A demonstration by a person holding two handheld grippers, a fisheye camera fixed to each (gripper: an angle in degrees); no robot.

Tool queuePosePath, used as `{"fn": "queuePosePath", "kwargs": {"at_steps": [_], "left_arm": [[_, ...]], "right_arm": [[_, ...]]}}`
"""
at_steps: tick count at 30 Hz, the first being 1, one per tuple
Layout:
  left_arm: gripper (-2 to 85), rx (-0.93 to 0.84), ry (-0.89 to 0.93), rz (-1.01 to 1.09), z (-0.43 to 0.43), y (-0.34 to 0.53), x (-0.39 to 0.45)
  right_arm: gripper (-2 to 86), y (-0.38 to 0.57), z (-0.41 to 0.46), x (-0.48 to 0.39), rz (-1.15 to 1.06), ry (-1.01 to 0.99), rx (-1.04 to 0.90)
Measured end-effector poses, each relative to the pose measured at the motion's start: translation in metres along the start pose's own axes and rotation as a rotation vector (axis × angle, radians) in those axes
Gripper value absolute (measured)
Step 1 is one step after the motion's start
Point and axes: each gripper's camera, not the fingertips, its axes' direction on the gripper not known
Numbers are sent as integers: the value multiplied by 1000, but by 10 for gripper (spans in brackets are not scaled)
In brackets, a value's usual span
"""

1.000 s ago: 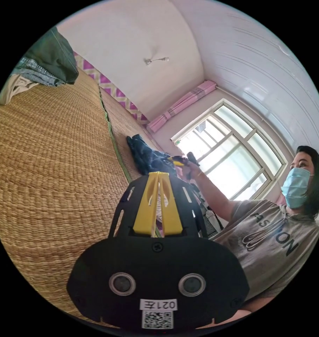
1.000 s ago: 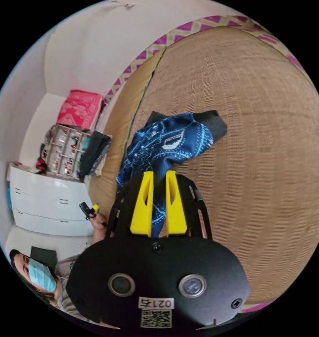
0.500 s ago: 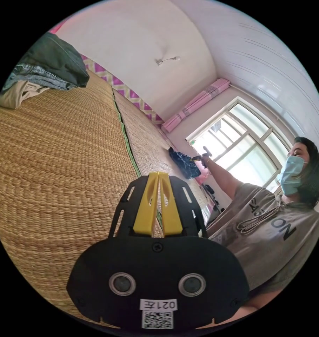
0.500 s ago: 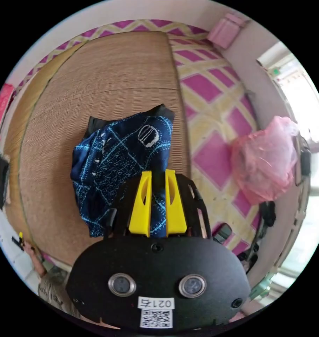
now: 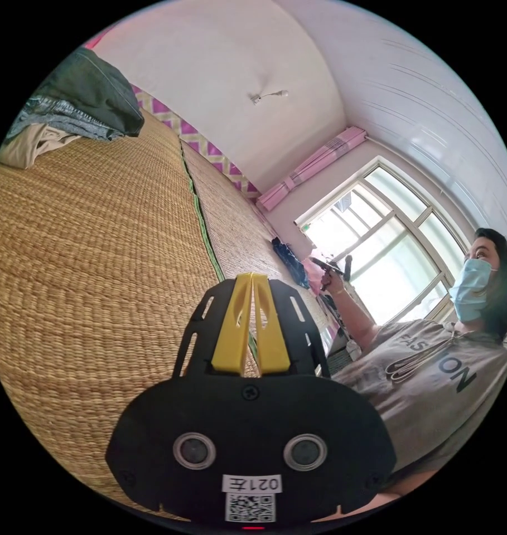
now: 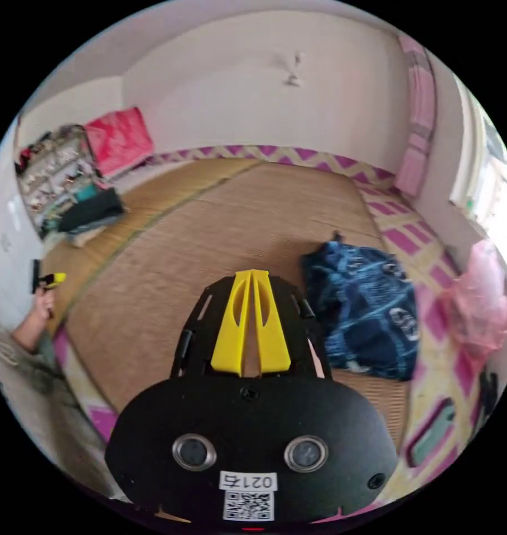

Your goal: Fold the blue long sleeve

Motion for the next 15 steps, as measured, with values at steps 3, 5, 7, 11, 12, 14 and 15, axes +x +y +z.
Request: {"fn": "queuePosePath", "kwargs": {"at_steps": [3, 5, 7, 11, 12, 14, 15], "left_arm": [[-9, 5, 7, 2, -6, 2, 4], [-9, 9, 18, 8, -10, 4, 7], [-9, 15, 31, 9, -17, 6, 10], [-9, 25, 48, 13, -27, 10, 15], [-9, 31, 55, 18, -32, 12, 17], [-9, 45, 73, 26, -39, 15, 19], [-9, 61, 90, 32, -46, 17, 21]], "right_arm": [[-8, 26, -29, -67, 84, -345, 57], [-7, 46, -33, -105, 187, -555, 71], [-6, 56, -29, -130, 240, -680, 59], [-6, 48, -33, -216, 221, -831, 104], [-6, 39, -37, -233, 190, -831, 106], [-4, -10, -54, -313, -16, -783, 124], [-4, -26, -57, -336, -76, -770, 125]]}}
